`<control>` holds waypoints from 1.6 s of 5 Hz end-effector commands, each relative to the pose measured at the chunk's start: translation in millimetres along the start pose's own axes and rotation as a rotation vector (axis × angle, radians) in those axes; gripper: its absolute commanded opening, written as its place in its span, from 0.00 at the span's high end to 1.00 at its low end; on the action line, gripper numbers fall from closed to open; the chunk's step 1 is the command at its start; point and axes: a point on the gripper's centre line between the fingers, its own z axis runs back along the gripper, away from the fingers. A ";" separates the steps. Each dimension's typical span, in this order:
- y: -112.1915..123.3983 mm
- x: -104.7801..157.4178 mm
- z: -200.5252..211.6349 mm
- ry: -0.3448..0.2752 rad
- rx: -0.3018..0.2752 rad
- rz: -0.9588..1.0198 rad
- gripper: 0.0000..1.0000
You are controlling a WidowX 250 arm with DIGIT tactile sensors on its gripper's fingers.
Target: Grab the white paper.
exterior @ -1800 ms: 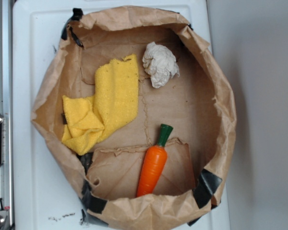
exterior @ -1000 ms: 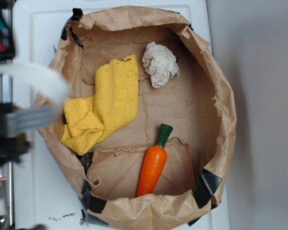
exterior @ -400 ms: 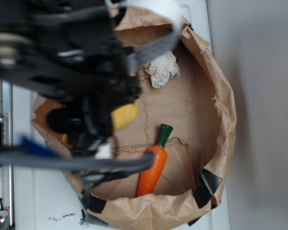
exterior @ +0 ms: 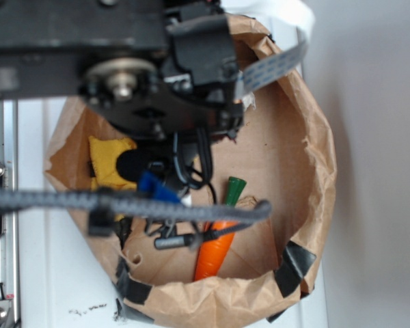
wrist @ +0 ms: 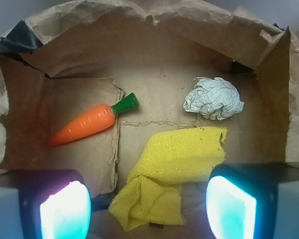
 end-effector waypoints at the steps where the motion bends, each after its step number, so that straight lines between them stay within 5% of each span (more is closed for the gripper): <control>1: 7.5 12.9 22.4 -0.073 0.019 0.015 0.00; 3: 6.9 14.8 1.4 -0.075 0.043 0.052 0.00; 5: 7.8 25.9 -50.4 -0.002 0.083 0.233 0.00; 6: 9.3 22.9 -67.8 -0.005 0.060 0.341 0.00; 8: 22.1 16.0 -71.2 -0.149 0.045 0.646 0.00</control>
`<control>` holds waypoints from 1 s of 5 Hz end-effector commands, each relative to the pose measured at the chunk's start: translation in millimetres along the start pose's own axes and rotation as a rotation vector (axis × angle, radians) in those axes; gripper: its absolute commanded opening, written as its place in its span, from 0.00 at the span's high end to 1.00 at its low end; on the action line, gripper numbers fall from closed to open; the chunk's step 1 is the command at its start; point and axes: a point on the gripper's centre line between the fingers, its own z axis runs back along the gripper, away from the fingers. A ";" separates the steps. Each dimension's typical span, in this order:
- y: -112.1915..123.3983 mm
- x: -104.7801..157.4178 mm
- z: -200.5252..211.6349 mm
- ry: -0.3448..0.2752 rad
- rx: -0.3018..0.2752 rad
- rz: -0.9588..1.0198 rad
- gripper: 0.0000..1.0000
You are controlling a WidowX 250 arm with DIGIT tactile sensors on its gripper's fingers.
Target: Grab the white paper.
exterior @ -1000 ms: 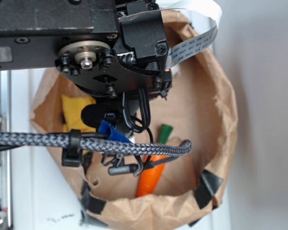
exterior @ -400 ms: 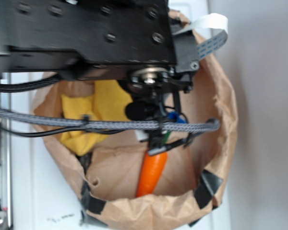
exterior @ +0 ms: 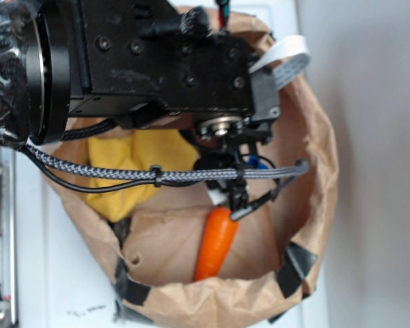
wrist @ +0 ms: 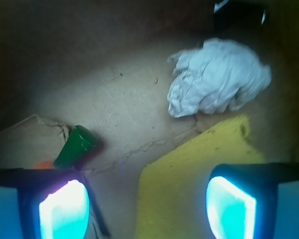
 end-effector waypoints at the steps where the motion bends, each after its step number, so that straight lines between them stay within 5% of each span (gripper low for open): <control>1: 19.7 14.3 23.5 -0.209 -0.012 0.333 0.00; 2: 28.8 16.3 20.2 -0.253 0.057 0.468 0.00; 5: 35.1 50.3 -9.4 -0.224 0.143 0.559 0.00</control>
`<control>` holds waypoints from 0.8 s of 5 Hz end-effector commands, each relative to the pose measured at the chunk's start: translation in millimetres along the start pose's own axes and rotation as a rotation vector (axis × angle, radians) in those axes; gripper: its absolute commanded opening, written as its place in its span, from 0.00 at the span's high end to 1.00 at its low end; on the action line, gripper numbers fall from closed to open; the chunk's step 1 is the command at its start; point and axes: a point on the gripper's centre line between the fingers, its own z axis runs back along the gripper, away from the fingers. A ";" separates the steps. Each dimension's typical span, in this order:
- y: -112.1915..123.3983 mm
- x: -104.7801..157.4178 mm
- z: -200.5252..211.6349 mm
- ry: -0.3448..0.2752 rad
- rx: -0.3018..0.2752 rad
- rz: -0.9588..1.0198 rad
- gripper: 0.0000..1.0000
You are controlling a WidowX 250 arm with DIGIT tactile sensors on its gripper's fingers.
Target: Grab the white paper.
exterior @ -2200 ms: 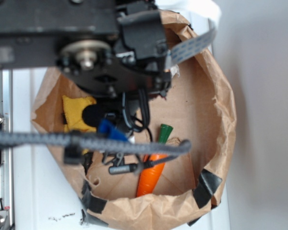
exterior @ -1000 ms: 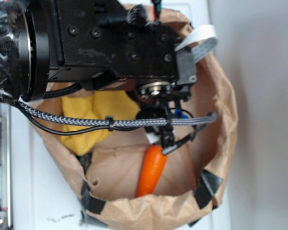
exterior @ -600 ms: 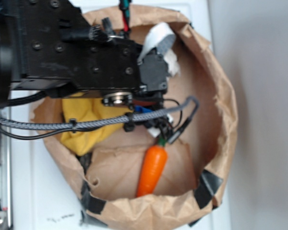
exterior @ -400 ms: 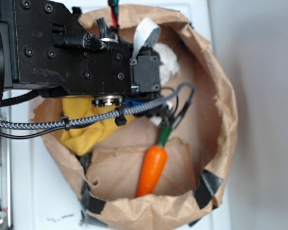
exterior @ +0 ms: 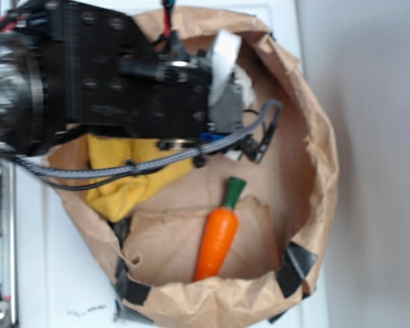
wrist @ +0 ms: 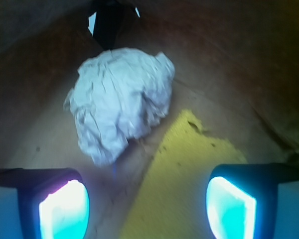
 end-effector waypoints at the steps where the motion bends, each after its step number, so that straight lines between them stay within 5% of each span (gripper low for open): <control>1: -21.0 45.1 4.0 -0.028 0.002 0.080 0.00; 4: -47.1 63.5 -25.6 -0.127 0.079 0.073 0.00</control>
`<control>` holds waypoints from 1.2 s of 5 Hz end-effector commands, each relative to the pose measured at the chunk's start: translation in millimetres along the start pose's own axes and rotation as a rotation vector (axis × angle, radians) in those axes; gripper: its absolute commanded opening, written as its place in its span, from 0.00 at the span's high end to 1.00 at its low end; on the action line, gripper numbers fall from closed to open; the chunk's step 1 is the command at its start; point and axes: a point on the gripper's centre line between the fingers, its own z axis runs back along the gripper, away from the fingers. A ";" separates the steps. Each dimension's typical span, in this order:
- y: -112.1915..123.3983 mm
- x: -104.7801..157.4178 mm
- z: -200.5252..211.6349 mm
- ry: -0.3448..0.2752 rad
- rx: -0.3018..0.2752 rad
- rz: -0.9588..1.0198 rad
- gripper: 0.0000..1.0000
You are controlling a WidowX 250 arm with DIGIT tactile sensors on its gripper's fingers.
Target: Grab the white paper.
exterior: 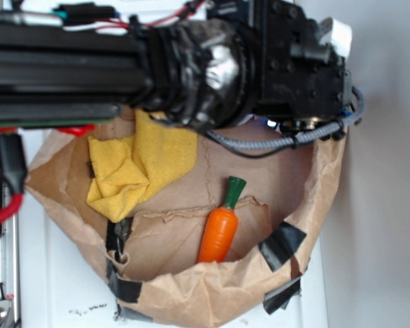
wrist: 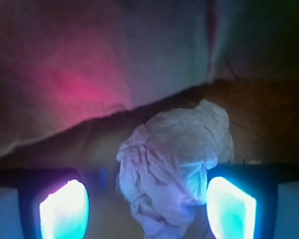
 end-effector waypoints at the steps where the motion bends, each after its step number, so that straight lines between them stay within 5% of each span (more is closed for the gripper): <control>1: -22.9 19.4 -1.1 -0.143 -0.003 -0.047 0.00; 2: -24.0 8.4 -12.2 -0.156 0.048 -0.116 0.00; 3: -26.8 5.0 -14.0 -0.142 0.028 -0.148 1.00; 5: -24.6 -0.4 18.0 -0.118 -0.078 -0.256 1.00; 6: 11.4 -14.4 58.7 -0.079 -0.196 -0.324 1.00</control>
